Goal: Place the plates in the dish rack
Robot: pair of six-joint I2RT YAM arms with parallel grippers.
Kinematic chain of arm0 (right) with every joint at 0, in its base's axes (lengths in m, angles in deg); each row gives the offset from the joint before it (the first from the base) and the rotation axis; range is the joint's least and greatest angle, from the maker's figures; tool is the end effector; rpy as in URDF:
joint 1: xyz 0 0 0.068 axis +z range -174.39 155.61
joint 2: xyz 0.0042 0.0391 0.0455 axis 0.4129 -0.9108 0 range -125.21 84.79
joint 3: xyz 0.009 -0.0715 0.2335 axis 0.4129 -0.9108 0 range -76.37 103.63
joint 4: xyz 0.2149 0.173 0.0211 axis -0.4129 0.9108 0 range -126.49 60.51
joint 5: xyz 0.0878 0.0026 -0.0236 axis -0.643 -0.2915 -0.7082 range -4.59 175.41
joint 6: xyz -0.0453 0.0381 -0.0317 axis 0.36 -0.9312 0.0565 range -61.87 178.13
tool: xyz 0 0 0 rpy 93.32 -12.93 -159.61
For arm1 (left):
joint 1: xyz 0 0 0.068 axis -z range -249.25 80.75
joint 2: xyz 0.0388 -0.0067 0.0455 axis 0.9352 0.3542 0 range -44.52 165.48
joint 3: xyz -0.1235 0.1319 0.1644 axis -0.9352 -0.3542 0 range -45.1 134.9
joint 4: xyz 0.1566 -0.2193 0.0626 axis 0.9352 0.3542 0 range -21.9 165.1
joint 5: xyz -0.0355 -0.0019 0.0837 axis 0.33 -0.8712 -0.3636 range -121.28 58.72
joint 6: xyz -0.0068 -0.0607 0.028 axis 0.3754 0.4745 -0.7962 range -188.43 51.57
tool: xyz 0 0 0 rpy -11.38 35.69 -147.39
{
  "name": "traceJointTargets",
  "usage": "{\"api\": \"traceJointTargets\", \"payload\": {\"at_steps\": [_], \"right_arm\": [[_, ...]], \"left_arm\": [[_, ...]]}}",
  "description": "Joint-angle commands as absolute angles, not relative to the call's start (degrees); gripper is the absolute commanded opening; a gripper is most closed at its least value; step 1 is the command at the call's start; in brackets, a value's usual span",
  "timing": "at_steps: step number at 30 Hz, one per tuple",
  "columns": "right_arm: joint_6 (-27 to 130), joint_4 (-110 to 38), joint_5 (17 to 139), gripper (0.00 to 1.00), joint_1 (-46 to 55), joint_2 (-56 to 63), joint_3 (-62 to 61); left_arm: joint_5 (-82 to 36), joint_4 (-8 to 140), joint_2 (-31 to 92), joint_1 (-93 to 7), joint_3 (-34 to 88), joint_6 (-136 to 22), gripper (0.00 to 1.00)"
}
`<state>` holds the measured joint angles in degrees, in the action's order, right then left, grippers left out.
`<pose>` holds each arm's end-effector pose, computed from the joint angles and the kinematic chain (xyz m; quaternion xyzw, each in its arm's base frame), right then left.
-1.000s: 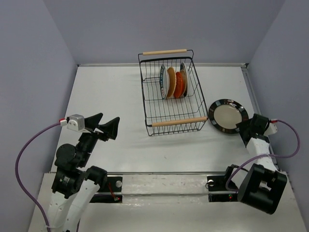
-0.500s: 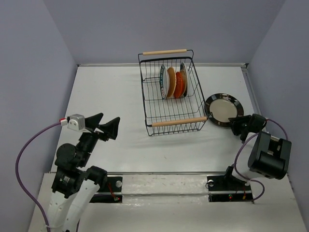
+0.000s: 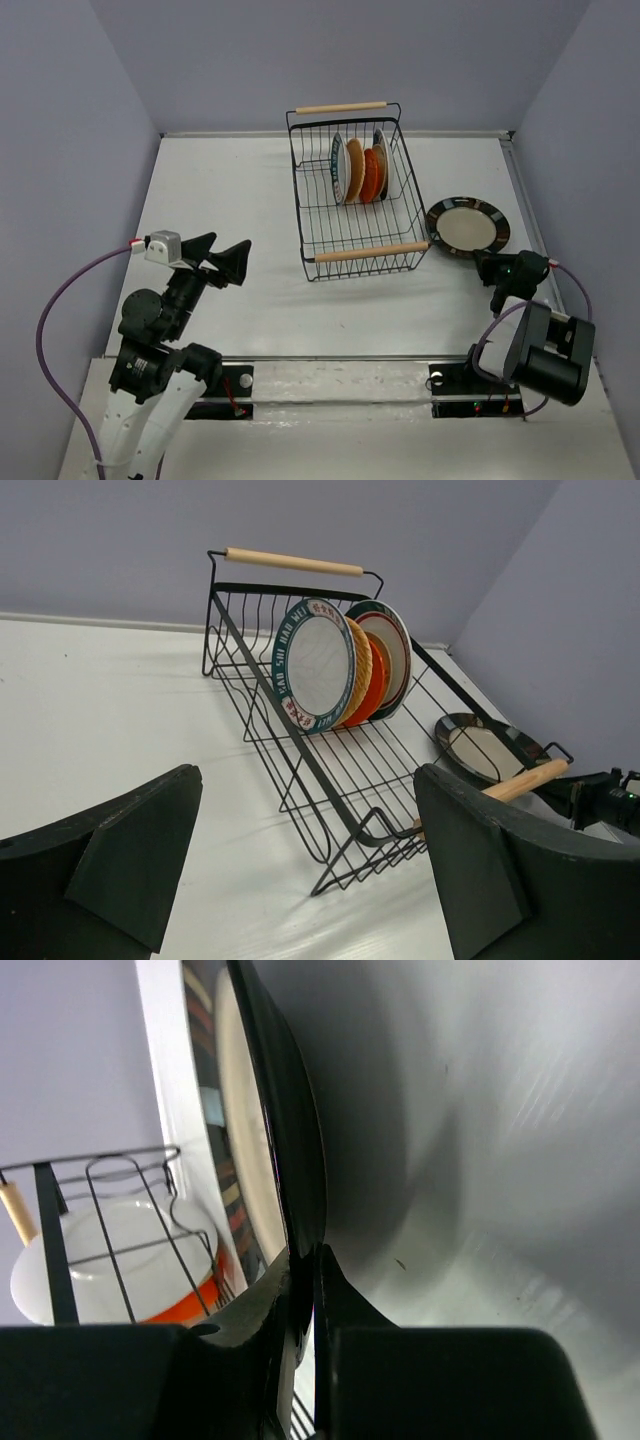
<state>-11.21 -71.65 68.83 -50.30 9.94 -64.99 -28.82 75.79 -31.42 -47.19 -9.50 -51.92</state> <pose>0.2220 -0.0909 0.0735 0.5778 0.6272 0.3027 0.4256 0.1228 -0.0522 0.3547 0.0466 0.6084 -0.2740 0.7434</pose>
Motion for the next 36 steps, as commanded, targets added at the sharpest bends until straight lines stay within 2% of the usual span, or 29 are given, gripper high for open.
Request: {"api": "traceJointTargets", "payload": {"at_steps": [1,7,12,18,24,26,28,33,36], "right_arm": [[-6.4,-60.9,80.3,0.07,-50.3,26.6,-58.1],[5.0,-49.9,89.9,0.07,-50.3,38.1,-47.2],[7.1,-48.8,90.1,0.07,-50.3,38.2,-41.2],[9.0,-52.6,88.2,0.07,-42.7,36.2,-32.5],[20.4,-47.3,91.4,0.07,-21.5,25.2,-13.2],[22.2,-46.3,92.6,0.07,-17.4,22.5,-9.6],[27.6,-45.5,101.3,0.07,-6.6,17.0,-3.6],[31.7,-42.2,103.8,0.07,0.9,8.9,6.1],[36.1,-34.7,106.9,0.07,6.1,1.1,17.5]], "left_arm": [[-29.1,73.9,-30.1,-47.2,-9.3,-53.1,0.99],[-28.7,73.7,-29.2,-47.4,-9.3,-53.0,0.98],[-28.6,73.8,-28.5,-47.5,-9.3,-53.0,0.98],[-28.4,73.6,-27.4,-47.5,-9.2,-53.0,0.98],[-28.3,73.7,-26.6,-47.7,-9.2,-53.0,0.98],[-28.3,73.9,-26.4,-47.7,-9.2,-53.1,0.98],[-28.5,74.1,-26.4,-47.9,-9.2,-53.0,0.98],[-28.4,74.1,-26.5,-48.0,-9.2,-53.0,0.98],[-28.4,74.0,-26.6,-47.9,-9.2,-53.1,0.98]]}}
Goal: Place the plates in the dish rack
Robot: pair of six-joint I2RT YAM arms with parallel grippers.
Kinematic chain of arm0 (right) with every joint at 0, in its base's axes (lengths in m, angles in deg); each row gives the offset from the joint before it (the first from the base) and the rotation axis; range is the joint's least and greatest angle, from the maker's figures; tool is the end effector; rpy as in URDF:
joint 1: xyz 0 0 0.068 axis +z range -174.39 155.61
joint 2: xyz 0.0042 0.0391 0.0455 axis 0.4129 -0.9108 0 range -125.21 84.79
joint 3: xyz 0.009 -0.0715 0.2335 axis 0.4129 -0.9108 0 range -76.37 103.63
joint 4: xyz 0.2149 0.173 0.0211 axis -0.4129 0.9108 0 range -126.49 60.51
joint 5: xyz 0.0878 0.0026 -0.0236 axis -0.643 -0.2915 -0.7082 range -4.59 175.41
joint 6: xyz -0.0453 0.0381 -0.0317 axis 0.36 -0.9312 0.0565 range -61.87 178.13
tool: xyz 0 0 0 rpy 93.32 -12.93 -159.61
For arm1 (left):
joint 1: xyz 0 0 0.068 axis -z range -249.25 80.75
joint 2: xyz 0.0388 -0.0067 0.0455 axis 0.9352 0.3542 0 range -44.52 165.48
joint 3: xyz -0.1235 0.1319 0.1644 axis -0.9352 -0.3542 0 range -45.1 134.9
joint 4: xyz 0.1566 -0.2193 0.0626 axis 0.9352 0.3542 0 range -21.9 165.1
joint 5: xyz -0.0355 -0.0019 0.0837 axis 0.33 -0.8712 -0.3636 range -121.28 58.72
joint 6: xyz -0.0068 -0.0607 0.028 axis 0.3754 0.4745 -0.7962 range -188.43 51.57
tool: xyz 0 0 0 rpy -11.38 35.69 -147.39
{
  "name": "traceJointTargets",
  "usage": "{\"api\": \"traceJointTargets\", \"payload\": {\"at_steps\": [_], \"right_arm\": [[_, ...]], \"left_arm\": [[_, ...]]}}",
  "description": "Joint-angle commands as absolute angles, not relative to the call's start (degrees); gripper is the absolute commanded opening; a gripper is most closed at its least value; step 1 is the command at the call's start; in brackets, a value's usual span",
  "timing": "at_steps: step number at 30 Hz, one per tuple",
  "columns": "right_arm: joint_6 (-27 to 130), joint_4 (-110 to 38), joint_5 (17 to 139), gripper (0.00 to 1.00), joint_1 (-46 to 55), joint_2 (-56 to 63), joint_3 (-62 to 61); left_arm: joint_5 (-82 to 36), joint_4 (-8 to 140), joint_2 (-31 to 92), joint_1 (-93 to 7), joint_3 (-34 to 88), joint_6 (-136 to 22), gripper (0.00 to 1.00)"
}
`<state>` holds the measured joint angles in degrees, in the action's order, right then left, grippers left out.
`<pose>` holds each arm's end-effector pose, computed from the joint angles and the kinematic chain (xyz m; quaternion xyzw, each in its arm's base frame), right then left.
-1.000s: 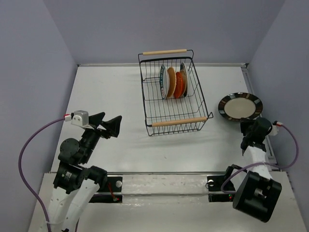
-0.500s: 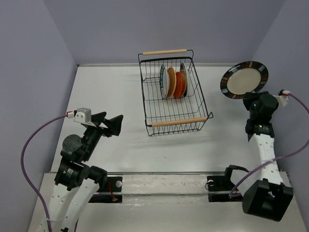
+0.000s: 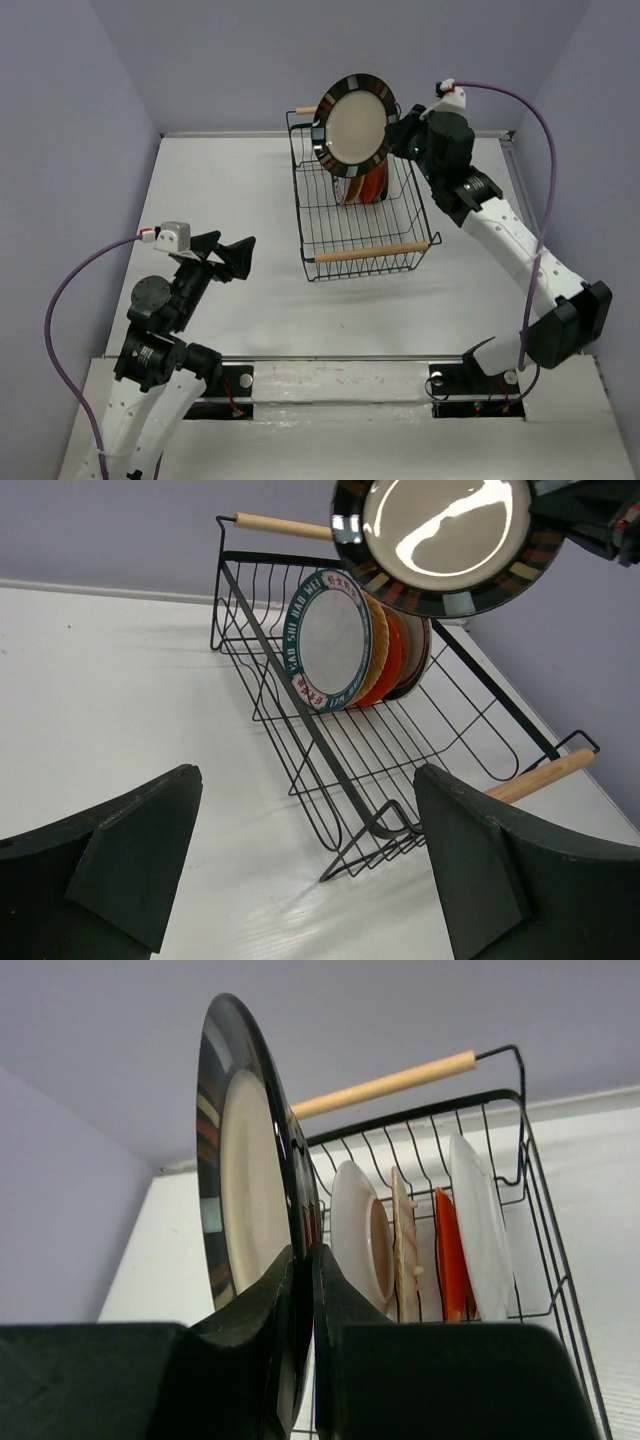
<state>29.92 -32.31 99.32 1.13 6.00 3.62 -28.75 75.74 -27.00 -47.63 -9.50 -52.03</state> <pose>0.3305 0.1435 0.4024 0.1002 0.7178 0.2305 0.6493 0.1401 -0.0581 0.3453 0.0461 0.6382 -0.2636 0.7218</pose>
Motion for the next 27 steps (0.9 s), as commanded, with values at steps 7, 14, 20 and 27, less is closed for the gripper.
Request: {"api": "traceJointTargets", "payload": {"at_steps": [7,14,20,27], "right_arm": [[42.7,-27.3,120.7,0.07,12.3,-10.0,30.2],[49.8,-25.6,128.4,0.07,16.1,-18.7,37.3],[55.4,-25.2,131.8,0.07,16.8,-25.3,42.6],[57.1,-23.7,132.5,0.07,17.4,-31.2,47.2]], "left_arm": [[-28.1,74.0,-27.1,-48.1,-9.2,-53.1,0.98],[-27.9,73.9,-27.1,-48.0,-9.2,-53.1,0.98],[-27.8,74.0,-27.1,-48.1,-9.2,-53.1,0.98],[-27.7,74.0,-27.1,-48.0,-9.2,-53.1,0.98]]}}
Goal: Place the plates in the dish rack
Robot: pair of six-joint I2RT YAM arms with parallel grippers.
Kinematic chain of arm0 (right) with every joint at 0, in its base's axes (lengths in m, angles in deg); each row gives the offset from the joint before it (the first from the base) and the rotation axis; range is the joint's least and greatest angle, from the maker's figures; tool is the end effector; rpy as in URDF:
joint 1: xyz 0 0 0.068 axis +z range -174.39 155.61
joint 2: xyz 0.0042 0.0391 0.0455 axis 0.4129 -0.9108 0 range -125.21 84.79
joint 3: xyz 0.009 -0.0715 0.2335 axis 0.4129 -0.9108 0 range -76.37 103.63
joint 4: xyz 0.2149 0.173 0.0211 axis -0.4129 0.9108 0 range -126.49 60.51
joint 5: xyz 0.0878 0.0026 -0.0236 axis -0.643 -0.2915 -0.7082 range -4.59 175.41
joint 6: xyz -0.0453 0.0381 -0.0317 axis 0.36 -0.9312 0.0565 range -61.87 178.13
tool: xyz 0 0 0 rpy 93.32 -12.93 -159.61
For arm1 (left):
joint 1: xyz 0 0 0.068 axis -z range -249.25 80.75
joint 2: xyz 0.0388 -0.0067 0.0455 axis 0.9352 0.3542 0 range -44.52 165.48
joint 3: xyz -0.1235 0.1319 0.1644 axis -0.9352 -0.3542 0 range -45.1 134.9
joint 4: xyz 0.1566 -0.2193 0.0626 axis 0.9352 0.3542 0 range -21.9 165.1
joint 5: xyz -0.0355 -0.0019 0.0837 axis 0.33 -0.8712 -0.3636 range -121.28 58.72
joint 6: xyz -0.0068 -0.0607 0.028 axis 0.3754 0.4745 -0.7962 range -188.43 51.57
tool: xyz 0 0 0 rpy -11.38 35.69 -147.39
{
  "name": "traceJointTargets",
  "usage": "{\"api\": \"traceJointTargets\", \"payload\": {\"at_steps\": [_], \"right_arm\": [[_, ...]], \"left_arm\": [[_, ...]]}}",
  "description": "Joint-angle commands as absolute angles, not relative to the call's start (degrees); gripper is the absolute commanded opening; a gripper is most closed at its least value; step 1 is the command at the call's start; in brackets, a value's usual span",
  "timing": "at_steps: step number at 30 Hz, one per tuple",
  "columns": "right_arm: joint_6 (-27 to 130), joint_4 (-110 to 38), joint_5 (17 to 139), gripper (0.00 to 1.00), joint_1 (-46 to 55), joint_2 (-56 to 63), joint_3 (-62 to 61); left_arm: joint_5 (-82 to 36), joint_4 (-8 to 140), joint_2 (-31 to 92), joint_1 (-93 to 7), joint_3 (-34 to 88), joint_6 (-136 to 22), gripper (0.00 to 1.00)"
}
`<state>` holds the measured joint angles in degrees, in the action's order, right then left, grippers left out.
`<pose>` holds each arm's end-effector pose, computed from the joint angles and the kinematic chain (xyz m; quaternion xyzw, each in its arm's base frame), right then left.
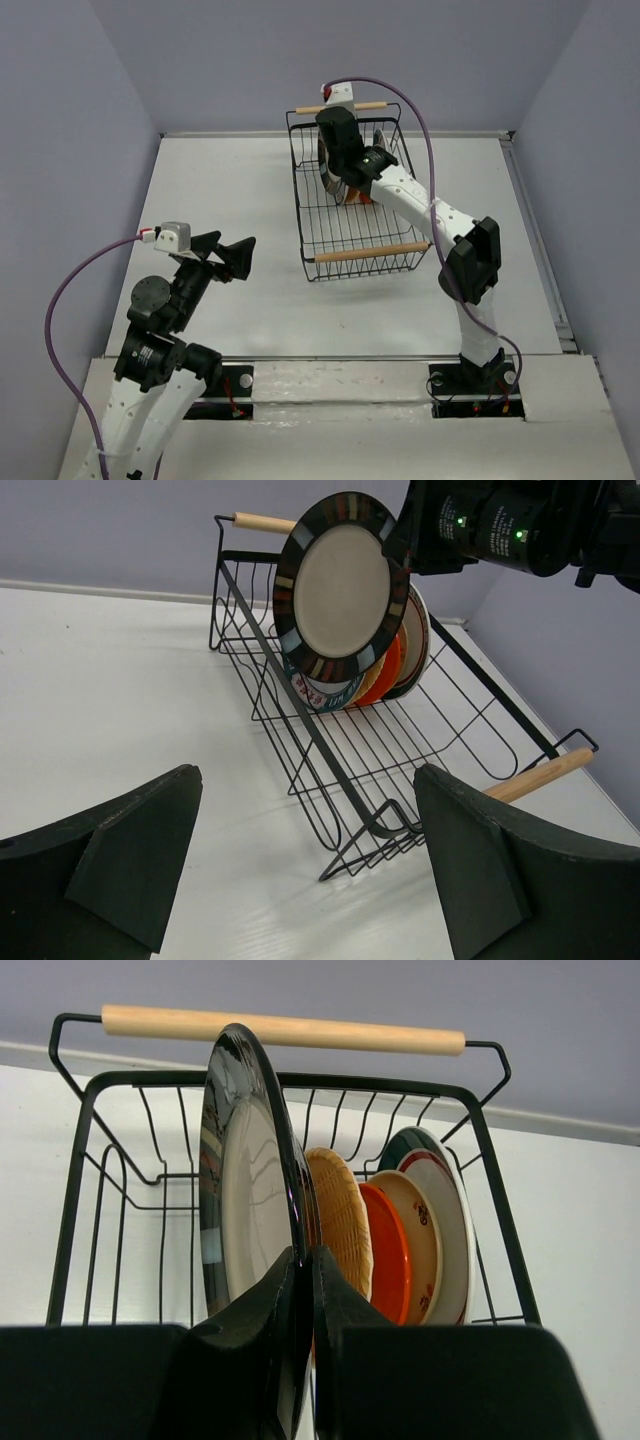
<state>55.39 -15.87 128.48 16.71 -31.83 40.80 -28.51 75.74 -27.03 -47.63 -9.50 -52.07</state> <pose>0.3948 0.2958 0.3468 -0.0518 0.7891 -0.0800 0.6068 0.1399 -0.0582 0.3454 0.0479 0.6379 -0.2647 0.7216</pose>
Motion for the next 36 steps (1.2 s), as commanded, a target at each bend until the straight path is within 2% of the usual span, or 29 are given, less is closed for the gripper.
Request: {"api": "traceJointTargets", "payload": {"at_steps": [1,29,33,34,36], "right_arm": [[57.2,-23.6,133.0,0.07,17.4,-31.8,47.5],[56.2,-20.1,134.2,0.07,17.9,-43.4,52.1],[55.8,-20.1,134.2,0.16,17.9,-43.8,50.6],[55.6,-20.1,134.2,0.23,18.4,-43.5,50.1],[55.2,-20.7,134.3,0.3,18.4,-42.9,49.1]], "left_arm": [[-27.8,73.9,-27.1,-48.0,-9.2,-53.1,0.98],[-28.0,74.3,-27.0,-48.1,-9.2,-53.0,0.98],[-27.9,74.3,-27.0,-48.1,-9.2,-53.0,0.98],[-27.9,74.3,-27.0,-48.1,-9.2,-53.0,0.98],[-27.8,74.3,-26.9,-48.0,-9.2,-53.0,0.98]]}}
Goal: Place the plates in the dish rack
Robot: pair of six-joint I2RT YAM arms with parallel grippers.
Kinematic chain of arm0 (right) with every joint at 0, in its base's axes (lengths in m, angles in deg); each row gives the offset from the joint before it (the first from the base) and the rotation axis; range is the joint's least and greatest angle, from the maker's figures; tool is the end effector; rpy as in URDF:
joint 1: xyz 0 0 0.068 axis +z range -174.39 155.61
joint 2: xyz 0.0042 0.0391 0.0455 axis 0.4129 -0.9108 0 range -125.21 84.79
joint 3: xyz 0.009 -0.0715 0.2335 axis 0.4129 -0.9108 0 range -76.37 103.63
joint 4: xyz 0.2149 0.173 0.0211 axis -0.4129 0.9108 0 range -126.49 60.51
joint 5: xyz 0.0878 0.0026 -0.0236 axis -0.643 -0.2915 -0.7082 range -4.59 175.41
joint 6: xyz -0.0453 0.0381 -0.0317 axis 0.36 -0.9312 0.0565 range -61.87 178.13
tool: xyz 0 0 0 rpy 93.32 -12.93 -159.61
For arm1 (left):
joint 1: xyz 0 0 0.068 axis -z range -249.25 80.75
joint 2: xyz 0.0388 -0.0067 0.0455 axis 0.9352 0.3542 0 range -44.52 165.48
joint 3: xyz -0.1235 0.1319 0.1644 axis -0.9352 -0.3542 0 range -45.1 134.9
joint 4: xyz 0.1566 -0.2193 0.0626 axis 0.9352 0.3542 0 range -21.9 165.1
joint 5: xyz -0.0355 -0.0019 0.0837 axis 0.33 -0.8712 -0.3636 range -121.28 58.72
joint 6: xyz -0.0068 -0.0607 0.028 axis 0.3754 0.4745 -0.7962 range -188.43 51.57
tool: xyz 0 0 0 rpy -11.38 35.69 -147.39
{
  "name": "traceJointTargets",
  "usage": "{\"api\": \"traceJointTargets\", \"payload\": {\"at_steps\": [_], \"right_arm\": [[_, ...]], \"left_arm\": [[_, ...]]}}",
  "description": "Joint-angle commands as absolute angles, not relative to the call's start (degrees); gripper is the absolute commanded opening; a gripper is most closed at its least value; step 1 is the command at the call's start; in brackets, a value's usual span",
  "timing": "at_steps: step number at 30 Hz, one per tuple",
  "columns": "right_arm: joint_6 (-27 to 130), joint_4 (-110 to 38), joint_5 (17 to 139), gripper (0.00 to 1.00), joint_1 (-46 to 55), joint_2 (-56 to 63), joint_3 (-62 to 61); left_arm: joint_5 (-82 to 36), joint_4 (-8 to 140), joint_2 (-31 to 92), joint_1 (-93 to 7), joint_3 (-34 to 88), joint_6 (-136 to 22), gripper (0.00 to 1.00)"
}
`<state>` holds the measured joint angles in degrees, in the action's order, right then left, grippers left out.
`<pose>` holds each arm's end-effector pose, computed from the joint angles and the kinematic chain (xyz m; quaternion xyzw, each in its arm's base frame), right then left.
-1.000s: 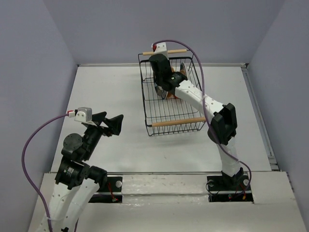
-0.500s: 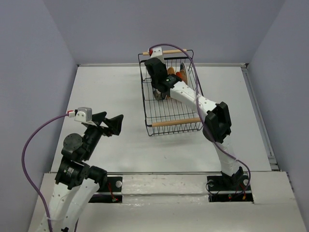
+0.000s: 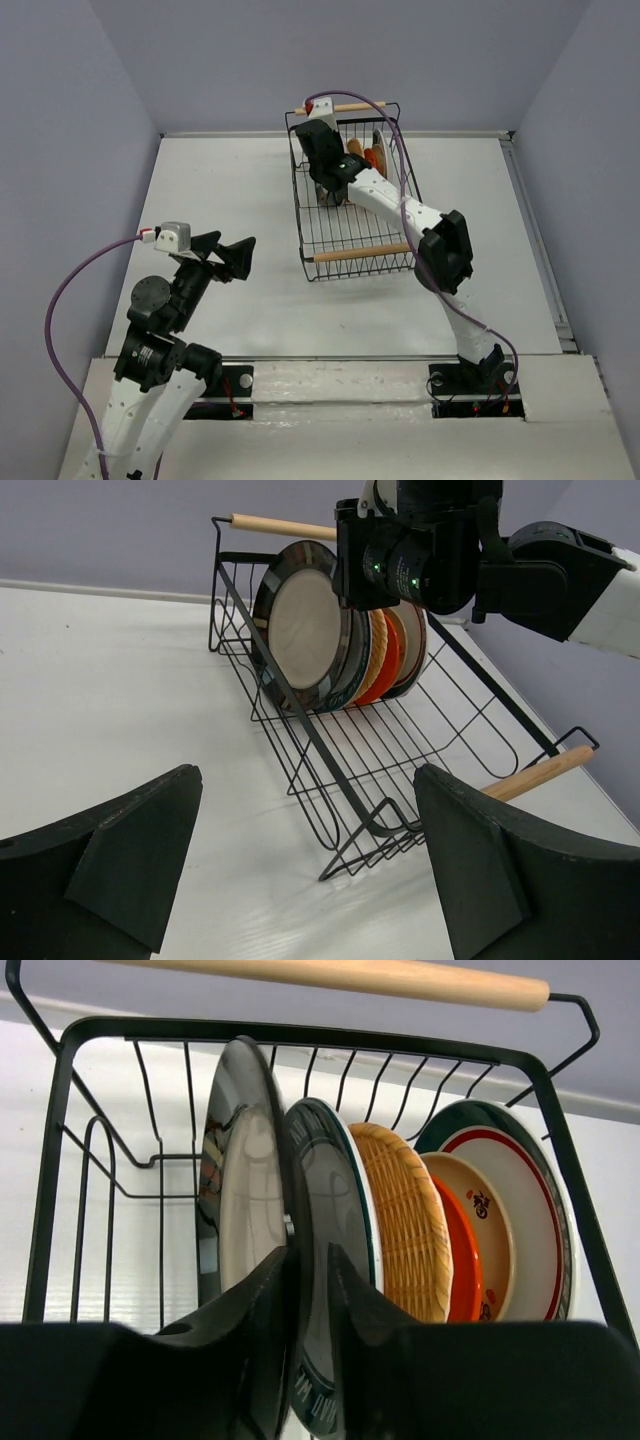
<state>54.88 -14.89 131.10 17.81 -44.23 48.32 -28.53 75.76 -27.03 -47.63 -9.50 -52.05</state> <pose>0.4205 0.3295 0.2871 -0.0663 0.8052 -0.1147 0.5780 0.1400 -0.0582 0.3454 0.0477 0.6381 -0.2647 0.7215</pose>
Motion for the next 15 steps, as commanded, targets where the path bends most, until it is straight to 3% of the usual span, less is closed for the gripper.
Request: {"api": "traceJointTargets", "payload": {"at_steps": [1,8,15], "right_arm": [[55.2,-20.8,134.3,0.35,18.4,-42.7,48.1],[56.5,-23.7,134.8,0.5,20.6,-40.1,44.0],[56.2,-24.2,135.0,0.54,20.6,-37.7,41.8]], "left_arm": [[-27.8,74.3,-26.9,-48.0,-9.2,-53.0,0.98],[-27.9,74.3,-26.5,-48.1,-9.2,-52.9,0.98],[-28.1,74.3,-25.7,-48.0,-9.2,-52.9,0.98]]}}
